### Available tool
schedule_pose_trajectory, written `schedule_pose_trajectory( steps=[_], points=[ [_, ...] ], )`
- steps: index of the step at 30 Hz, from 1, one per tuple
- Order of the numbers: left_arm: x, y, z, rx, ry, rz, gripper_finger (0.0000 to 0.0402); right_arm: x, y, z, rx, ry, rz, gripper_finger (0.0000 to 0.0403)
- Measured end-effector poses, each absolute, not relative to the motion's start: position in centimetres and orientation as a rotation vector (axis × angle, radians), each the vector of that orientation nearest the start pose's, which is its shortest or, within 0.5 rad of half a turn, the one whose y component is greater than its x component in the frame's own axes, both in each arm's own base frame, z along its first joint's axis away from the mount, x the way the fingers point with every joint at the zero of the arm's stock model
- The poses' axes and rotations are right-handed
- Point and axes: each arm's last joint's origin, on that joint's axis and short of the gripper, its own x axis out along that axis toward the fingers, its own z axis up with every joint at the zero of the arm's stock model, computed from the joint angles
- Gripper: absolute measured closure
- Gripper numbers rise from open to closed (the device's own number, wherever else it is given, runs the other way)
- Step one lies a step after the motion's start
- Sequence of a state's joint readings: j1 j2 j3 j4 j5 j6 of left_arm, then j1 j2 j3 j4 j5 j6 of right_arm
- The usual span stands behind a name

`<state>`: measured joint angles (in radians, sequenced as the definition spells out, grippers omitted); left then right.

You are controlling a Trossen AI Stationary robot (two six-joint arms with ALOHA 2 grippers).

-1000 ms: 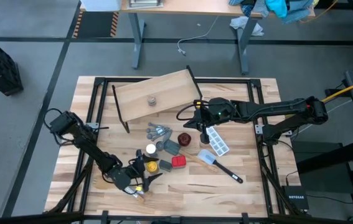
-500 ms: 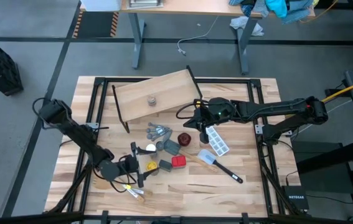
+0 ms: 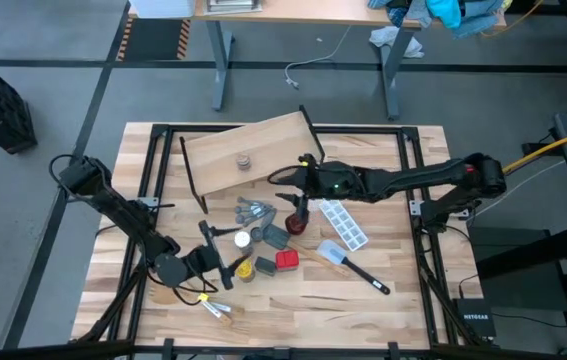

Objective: Shelf spices
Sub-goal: Remove the brown seasoning bottle from the shelf

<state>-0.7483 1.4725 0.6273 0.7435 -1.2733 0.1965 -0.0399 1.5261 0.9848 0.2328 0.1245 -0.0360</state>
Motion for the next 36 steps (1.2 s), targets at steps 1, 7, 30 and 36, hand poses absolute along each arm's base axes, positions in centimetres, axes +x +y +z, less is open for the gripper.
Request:
schedule_pose_trajectory(
  steps=[1, 7, 30, 36],
  points=[
    [22.2, -16.8, 21.6, 0.289, 0.109, 0.551, 0.0084, 34.4, -1.8, 26.2, -0.051, 0.287, -0.174, 0.0195],
    [21.7, -17.0, 21.6, 0.324, 0.123, 0.607, 0.0084, 35.8, -1.8, 25.1, -0.149, 0.229, -0.166, 0.0181],
    [20.2, -18.4, 21.6, 0.336, 0.12, 0.628, 0.0084, 40.5, -8.1, 23.1, -0.045, 0.1, -0.16, 0.0182],
    [20.1, -18.5, 21.6, 0.337, 0.12, 0.623, 0.0084, 42.1, -9.2, 23.1, -0.036, 0.154, -0.152, 0.0182]
  ],
)
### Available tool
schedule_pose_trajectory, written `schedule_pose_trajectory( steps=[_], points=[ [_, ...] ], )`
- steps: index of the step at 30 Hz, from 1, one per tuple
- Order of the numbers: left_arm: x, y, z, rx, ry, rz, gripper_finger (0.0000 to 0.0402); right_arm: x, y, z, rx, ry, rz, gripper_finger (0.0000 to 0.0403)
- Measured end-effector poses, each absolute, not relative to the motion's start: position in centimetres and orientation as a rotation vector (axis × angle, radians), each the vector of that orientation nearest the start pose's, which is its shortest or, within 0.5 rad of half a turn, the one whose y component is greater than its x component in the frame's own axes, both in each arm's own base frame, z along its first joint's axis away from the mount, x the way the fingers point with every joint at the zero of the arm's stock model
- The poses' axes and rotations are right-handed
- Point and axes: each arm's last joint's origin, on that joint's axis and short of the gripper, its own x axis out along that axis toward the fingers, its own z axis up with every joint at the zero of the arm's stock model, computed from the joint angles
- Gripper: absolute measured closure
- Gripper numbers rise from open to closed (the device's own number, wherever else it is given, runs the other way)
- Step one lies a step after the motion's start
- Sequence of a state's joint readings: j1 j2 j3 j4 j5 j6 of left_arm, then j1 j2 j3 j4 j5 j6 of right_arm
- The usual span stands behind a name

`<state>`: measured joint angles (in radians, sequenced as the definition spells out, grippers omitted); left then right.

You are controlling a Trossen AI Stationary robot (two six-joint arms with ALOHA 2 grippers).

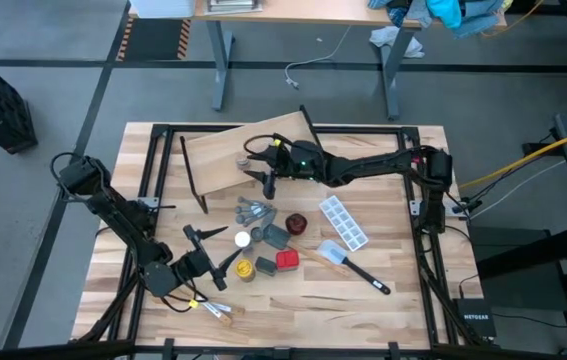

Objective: Shelf spices
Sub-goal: Remove the brown seasoning bottle from the shelf

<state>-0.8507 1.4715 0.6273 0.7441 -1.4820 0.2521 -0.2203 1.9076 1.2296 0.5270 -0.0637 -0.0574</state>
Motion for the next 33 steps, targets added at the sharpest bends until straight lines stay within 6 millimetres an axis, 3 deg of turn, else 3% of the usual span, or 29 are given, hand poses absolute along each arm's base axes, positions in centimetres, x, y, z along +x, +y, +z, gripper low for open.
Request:
schedule_pose_trajectory(
  steps=[11, 18, 28, 33],
  points=[
    [20.0, -18.6, 21.6, 0.359, 0.126, 0.623, 0.0084, 43.0, -10.2, 22.7, -0.037, 0.21, -0.232, 0.0182],
    [20.3, -17.8, 21.5, 0.437, 0.17, 0.729, 0.0084, 42.9, -10.4, 22.7, -0.04, 0.203, -0.261, 0.0182],
    [23.4, -12.5, 20.9, 0.478, 0.252, 0.949, 0.0084, 42.9, -10.4, 22.7, -0.036, 0.201, -0.221, 0.0182],
    [24.0, -9.4, 22.3, 0.397, 0.24, 1.068, 0.0085, 42.8, -10.4, 22.2, -0.03, 0.251, -0.219, 0.0182]
  ],
)
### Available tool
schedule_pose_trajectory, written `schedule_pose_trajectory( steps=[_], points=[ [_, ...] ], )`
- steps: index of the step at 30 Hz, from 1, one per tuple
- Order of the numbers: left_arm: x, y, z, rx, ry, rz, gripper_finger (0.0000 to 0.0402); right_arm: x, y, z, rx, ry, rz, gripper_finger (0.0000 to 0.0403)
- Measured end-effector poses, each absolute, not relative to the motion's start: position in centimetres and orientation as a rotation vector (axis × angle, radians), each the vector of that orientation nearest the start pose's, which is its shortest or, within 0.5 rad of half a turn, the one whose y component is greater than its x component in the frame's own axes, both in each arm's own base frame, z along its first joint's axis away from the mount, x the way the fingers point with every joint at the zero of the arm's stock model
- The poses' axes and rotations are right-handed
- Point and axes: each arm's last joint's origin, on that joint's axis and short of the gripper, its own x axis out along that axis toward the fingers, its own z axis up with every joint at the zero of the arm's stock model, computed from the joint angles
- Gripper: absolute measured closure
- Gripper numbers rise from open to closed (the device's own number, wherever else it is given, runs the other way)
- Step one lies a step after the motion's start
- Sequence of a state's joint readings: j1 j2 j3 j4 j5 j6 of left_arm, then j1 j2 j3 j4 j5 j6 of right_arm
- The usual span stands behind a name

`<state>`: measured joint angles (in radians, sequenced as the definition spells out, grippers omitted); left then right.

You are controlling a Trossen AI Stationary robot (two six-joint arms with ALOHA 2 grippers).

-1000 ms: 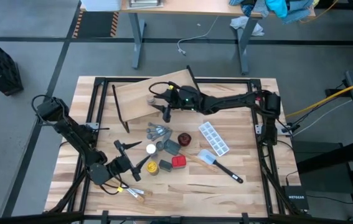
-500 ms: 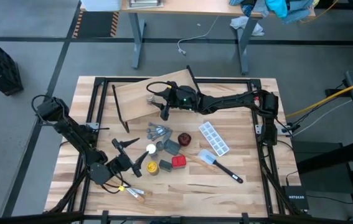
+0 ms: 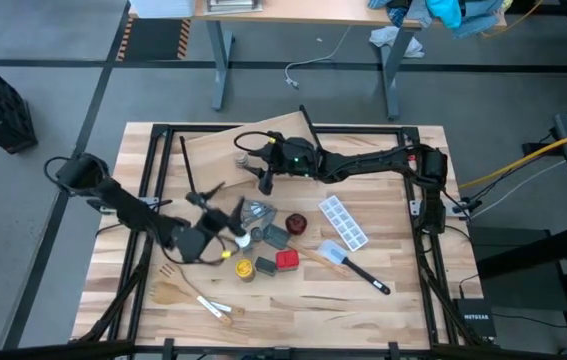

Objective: Shelf spices
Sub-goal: Remove the brown seasoning bottle from the shelf

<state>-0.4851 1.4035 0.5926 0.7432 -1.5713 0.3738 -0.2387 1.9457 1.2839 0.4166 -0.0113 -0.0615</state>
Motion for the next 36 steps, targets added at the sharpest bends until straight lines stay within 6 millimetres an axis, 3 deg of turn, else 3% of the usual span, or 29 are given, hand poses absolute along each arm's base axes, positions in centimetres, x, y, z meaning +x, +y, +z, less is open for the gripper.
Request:
schedule_pose_trajectory(
  steps=[4, 13, 18, 23, 36],
  points=[
    [23.4, -7.5, 24.4, 0.321, 0.2, 1.106, 0.0098, 42.6, -10.6, 21.7, -0.045, 0.315, -0.211, 0.0182],
    [20.4, -4.1, 27.8, 0.204, 0.12, 0.926, 0.0128, 42.3, -11.2, 21.3, -0.034, 0.353, -0.17, 0.0182],
    [17.7, -1.5, 27.4, 0.049, 0.195, 0.784, 0.013, 42.2, -11.6, 21.5, -0.029, 0.325, -0.134, 0.0182],
    [15.8, 0.3, 26.5, -0.038, 0.308, 0.805, 0.013, 42.3, -11.9, 21.8, -0.065, 0.295, -0.129, 0.0182],
    [17.3, 3.3, 25.1, -0.067, 0.449, 0.77, 0.013, 42.4, -11.9, 22.5, -0.091, 0.225, -0.118, 0.0182]
  ],
)
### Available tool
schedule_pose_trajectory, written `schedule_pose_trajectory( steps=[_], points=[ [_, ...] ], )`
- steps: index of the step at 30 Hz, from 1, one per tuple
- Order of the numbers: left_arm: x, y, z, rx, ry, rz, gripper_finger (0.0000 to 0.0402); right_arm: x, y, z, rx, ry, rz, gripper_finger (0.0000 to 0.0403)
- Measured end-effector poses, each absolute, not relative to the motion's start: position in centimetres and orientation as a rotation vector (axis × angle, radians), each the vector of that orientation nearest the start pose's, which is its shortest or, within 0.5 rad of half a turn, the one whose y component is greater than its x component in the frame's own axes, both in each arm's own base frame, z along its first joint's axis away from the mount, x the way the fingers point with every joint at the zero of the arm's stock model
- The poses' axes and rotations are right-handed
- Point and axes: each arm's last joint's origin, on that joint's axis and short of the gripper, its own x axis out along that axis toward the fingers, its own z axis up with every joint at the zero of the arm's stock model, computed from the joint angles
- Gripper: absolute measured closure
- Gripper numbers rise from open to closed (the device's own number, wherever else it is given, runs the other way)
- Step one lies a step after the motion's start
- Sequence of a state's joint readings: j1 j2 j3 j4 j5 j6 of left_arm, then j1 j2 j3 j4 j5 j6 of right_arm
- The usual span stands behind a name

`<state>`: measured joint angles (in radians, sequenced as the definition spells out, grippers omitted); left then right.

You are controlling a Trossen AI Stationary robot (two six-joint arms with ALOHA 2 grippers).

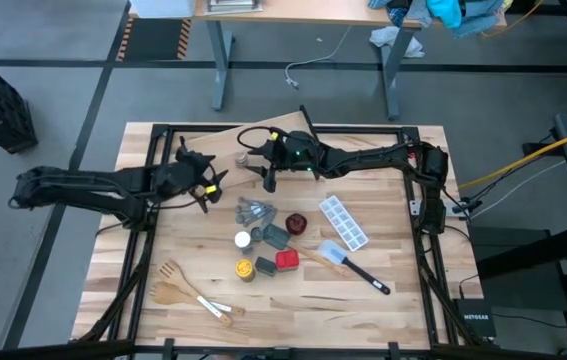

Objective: Shelf spices
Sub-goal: Remove the brown seasoning bottle from the shelf

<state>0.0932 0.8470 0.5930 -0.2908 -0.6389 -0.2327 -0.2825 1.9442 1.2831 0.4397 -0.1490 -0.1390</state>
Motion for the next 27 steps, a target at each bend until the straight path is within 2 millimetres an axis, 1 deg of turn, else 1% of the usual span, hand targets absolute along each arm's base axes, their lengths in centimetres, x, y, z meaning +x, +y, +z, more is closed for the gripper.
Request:
schedule_pose_trajectory(
  steps=[4, 9, 12, 15, 17, 23, 27],
  points=[
    [18.4, 4.2, 24.8, -0.068, 0.437, 0.756, 0.013, 42.5, -11.9, 22.9, -0.1, 0.185, -0.123, 0.0182],
    [19.8, 5.5, 24.7, -0.034, 0.395, 0.769, 0.013, 42.5, -12.0, 22.9, -0.104, 0.187, -0.167, 0.0182],
    [20.0, 6.1, 24.1, -0.039, 0.434, 0.778, 0.013, 42.5, -12.1, 22.9, -0.105, 0.193, -0.189, 0.0182],
    [20.3, 6.5, 23.7, -0.066, 0.46, 0.713, 0.013, 42.5, -12.1, 22.9, -0.104, 0.194, -0.19, 0.0182],
    [20.6, 6.8, 23.5, -0.072, 0.461, 0.673, 0.013, 42.5, -12.1, 22.9, -0.104, 0.194, -0.19, 0.0182],
    [21.3, 7.5, 23.2, -0.059, 0.438, 0.68, 0.013, 42.4, -12.0, 22.6, -0.095, 0.218, -0.164, 0.0182],
    [21.8, 7.8, 23.1, -0.058, 0.424, 0.628, 0.013, 42.4, -11.9, 22.3, -0.087, 0.246, -0.14, 0.0182]
  ],
)
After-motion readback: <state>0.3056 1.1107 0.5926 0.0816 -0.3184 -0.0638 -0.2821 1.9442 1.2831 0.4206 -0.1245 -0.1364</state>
